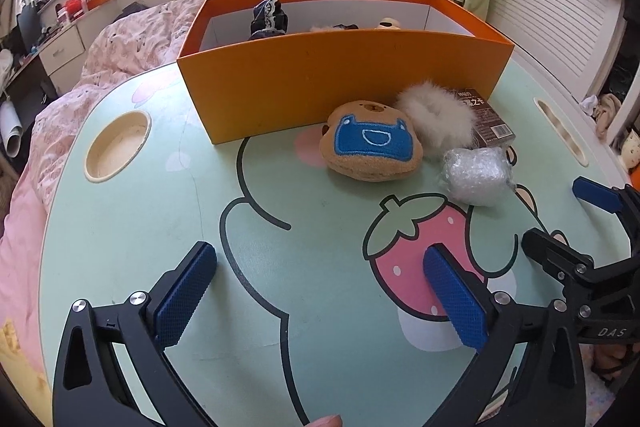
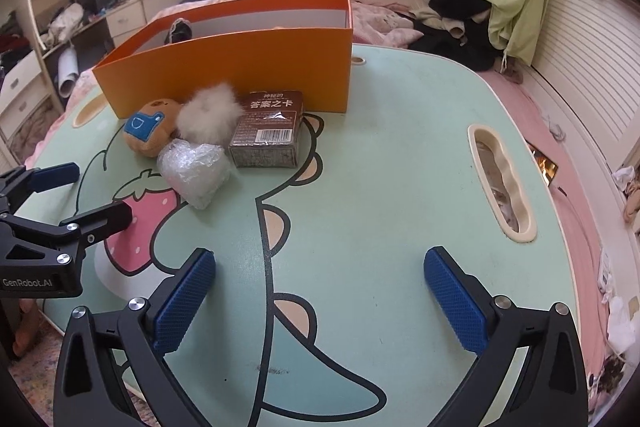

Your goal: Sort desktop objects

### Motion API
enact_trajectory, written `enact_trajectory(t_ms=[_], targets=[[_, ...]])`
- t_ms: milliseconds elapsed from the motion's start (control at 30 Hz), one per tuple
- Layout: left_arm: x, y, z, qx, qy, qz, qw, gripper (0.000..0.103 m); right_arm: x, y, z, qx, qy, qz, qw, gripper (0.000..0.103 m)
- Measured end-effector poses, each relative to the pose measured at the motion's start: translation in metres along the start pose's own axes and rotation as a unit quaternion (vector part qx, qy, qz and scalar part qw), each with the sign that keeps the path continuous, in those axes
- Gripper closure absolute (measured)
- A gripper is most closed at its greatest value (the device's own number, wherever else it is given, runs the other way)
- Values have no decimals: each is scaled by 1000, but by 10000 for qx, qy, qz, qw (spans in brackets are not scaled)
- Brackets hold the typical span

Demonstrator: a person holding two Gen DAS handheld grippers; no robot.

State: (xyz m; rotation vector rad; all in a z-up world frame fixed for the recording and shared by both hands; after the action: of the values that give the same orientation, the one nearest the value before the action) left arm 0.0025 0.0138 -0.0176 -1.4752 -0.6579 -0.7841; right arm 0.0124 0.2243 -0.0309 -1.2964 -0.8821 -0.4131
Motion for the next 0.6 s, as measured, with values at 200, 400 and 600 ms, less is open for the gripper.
enact_trajectory(t_ms=[200, 400, 600], targets=[[-2, -3, -1, -10, 1, 31, 10000, 0, 0, 0, 0, -1, 0, 0, 10000, 0], [-3, -3, -1, -10, 0, 33, 10000, 0, 0, 0, 0, 0, 2, 0, 10000, 0], [-2, -3, -1, -10, 0, 34, 10000, 0, 0, -1, -1, -1, 2, 0, 10000, 0]])
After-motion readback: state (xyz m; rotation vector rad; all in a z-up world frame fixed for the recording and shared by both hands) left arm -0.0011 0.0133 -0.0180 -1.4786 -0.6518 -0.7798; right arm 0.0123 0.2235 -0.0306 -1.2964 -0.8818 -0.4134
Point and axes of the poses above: each gripper's, at about its wrist camera, not at the fingertips, and x roughly against the way its jaws point, z to its right, y to its underside, the point moved 3 cm from there along -x, roughly the way its jaws point
